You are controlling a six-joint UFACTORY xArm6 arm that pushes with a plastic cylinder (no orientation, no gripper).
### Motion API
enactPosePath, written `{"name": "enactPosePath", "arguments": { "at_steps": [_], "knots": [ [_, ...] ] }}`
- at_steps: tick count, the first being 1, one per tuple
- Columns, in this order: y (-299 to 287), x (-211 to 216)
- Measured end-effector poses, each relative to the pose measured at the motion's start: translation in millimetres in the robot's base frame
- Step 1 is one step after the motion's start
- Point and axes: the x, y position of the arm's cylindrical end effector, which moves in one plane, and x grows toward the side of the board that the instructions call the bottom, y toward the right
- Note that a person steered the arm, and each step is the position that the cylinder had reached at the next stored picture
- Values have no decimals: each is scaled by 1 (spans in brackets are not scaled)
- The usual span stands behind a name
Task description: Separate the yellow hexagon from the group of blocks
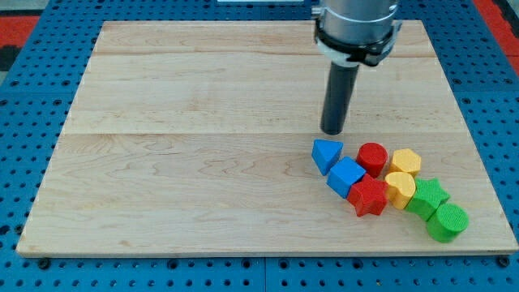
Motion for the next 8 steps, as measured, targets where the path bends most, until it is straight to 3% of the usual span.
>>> {"name": "enactPosePath", "arguments": {
  "at_steps": [1,2,3,4,5,7,8],
  "knots": [
    [80,-30],
    [188,-15],
    [211,95],
    [179,179],
    [107,161],
    [42,67],
    [-5,56]
  ]
}}
